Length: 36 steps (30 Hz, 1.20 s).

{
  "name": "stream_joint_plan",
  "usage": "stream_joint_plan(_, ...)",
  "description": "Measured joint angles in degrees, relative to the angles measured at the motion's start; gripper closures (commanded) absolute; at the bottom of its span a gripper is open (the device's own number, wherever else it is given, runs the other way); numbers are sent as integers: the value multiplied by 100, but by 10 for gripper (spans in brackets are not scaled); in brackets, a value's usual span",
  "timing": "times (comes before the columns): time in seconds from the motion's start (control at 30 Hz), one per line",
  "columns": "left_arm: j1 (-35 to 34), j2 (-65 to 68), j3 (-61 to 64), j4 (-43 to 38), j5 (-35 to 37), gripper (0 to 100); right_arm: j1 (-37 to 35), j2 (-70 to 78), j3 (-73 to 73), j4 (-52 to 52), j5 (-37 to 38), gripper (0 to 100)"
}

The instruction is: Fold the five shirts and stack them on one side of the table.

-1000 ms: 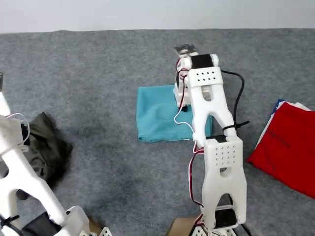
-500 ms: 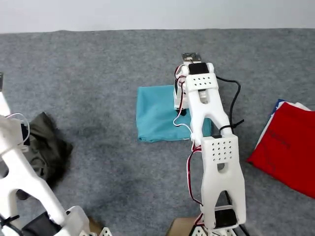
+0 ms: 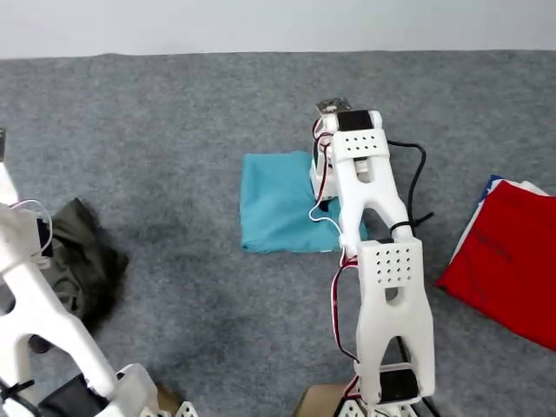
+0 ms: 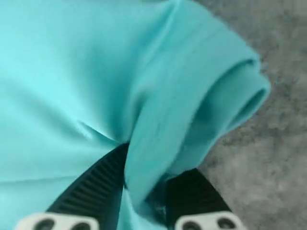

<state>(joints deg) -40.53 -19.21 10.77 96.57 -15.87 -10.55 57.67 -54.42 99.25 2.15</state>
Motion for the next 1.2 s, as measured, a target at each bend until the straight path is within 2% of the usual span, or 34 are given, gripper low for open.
stream_joint_plan(0.2, 0, 0, 0, 0, 0, 994, 290, -273, -62, 114, 941, 989)
stream_joint_plan(0.43, 0, 0, 0, 0, 0, 994, 870, -1090, 132, 123, 2769, 988)
stream_joint_plan(0.63, 0, 0, 0, 0, 0, 994, 1266, -1134, 211, 70, 4431, 988)
stream_joint_plan(0.77, 0, 0, 0, 0, 0, 994, 1292, -853, 220, -527, 5275, 988)
stream_joint_plan(0.93, 0, 0, 0, 0, 0, 994, 1292, -791, 220, -1749, 5855, 989)
stream_joint_plan(1.03, 0, 0, 0, 0, 0, 994, 1292, -782, 220, -2321, 5943, 987)
stream_joint_plan(1.1, 0, 0, 0, 0, 0, 994, 1292, -686, 220, -2558, 5952, 980)
stream_joint_plan(1.2, 0, 0, 0, 0, 0, 994, 1292, -563, 220, -2646, 5952, 918)
